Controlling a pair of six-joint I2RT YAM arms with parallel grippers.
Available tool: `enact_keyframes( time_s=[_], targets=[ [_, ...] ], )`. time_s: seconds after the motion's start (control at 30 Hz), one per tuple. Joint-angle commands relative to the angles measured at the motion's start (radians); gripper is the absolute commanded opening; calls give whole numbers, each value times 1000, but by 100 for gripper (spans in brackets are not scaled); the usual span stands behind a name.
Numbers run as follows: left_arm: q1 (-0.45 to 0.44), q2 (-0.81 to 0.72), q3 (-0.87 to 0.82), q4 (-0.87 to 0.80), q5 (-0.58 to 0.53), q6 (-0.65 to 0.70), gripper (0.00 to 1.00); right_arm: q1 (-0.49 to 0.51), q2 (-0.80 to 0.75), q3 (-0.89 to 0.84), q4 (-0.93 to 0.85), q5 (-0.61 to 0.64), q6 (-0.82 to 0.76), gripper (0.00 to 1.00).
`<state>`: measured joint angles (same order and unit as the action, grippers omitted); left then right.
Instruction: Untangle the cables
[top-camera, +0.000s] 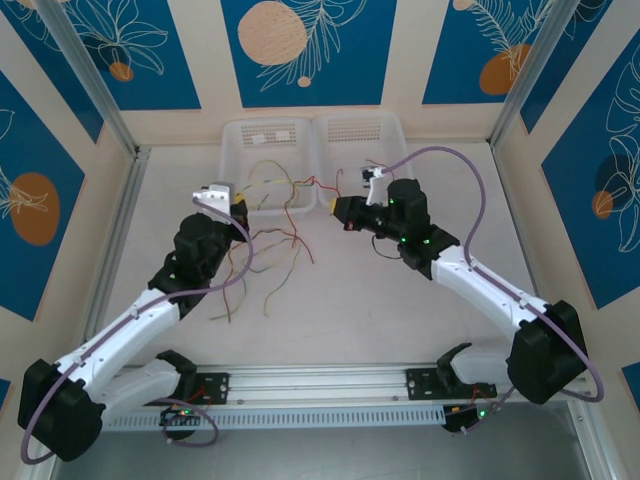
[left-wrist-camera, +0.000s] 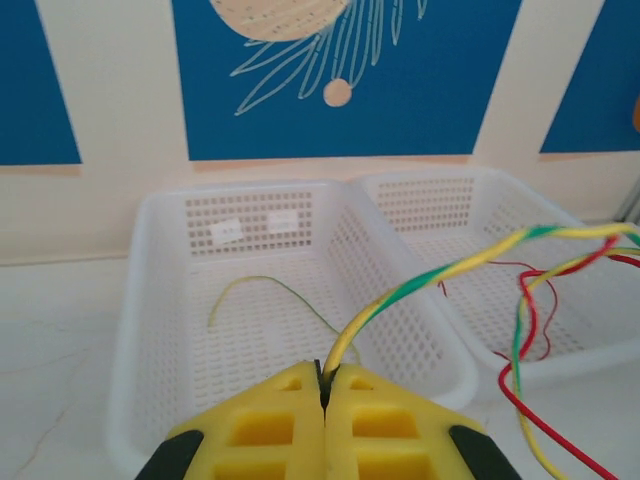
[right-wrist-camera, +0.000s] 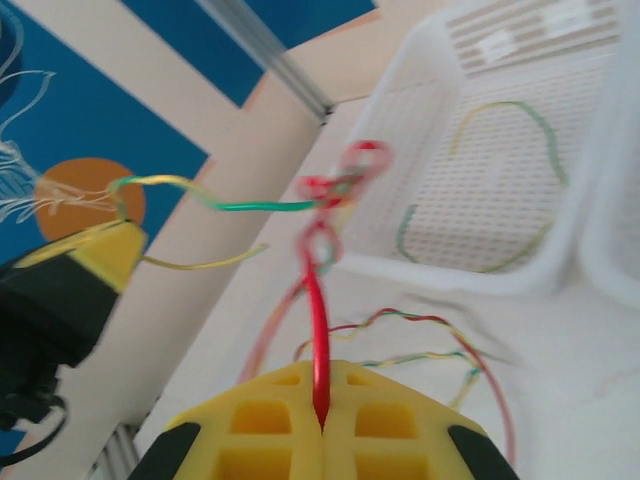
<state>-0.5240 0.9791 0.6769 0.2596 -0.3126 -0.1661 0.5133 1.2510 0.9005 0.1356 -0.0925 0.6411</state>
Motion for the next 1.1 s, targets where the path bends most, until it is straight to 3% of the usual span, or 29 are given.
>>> enact_keyframes(
  time_s=[0.0, 0.4, 0.73, 0.87, 1.07],
  targets=[
    [11, -38, -7, -23, -136, -15, 0, -52, -58, -34, -51, 67, -29, 0],
    [49, -92, -14, -63, -203, -5, 0, -255, -165, -26, -191, 83, -60, 0],
    [73, -93, -4, -65, -201, 28, 0, -339, -228, -7, -289, 148, -111, 0],
    [103, -90, 17, -82, -156, 51, 0, -408, -261, -14, -274, 82, -106, 0],
    [124, -65, 75, -88, -15, 73, 0, -405, -287, -27, -213, 14, -109, 0]
  ],
)
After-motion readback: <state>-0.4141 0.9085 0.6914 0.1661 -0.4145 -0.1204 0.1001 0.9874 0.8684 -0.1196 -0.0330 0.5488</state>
